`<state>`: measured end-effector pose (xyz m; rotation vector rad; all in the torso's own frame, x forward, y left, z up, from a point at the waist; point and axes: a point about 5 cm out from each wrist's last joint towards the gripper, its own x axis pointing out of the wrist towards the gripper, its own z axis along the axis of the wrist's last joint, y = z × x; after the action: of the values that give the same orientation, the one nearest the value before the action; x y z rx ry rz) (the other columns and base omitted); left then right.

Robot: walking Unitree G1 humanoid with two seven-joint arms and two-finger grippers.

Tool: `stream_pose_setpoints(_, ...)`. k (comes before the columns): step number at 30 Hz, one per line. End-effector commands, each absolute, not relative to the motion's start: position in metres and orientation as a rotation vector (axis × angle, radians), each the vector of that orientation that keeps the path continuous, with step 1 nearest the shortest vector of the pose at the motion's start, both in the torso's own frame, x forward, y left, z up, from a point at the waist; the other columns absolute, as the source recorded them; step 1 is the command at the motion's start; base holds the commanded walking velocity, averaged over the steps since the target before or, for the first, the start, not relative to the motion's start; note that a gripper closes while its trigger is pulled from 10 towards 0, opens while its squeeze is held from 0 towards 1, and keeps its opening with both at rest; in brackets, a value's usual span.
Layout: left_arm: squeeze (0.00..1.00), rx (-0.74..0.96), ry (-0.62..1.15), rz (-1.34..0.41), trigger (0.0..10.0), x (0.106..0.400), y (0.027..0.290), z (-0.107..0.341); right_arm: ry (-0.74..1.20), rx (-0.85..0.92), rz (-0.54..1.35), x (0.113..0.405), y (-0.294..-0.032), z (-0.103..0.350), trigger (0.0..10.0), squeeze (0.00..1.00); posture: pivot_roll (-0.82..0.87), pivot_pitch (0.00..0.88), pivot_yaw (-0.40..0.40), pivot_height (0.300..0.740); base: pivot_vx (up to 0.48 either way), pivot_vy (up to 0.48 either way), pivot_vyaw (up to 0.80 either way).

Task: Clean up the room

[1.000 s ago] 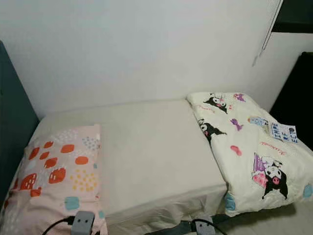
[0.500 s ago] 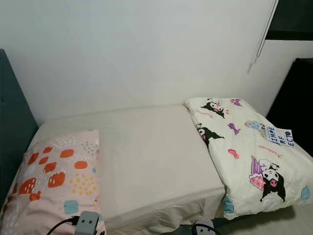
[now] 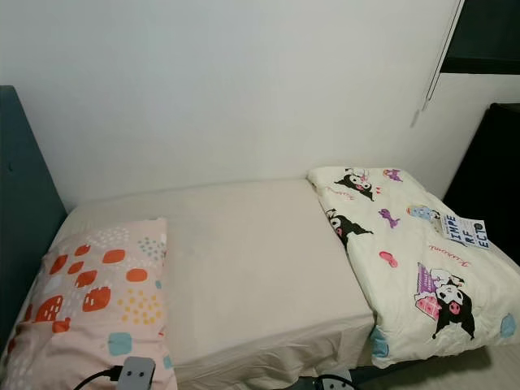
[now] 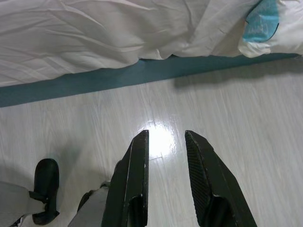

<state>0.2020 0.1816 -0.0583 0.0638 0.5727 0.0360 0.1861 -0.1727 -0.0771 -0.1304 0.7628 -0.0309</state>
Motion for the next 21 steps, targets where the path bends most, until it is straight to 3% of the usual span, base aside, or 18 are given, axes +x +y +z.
stream_pose_setpoints(1, 0.0, 0.068, 0.595, 0.023, 10.0, 0.1993, 0.1764, -0.0615, 0.785, -0.14, -0.023, 0.1824, -0.1708, -0.0798, 10.0, 0.0, 0.05, 0.0, -0.073, 0.74, 0.0, 0.0, 0.0)
stream_pose_setpoints(21, 0.0, 0.068, 0.587, 0.032, 10.0, 0.2, 0.174, -0.0612, 0.802, -0.148, -0.038, 0.182, -0.1789, -0.08, 10.0, 0.0, 0.06, 0.0, -0.078, 0.74, 0.0, 0.0, 0.0)
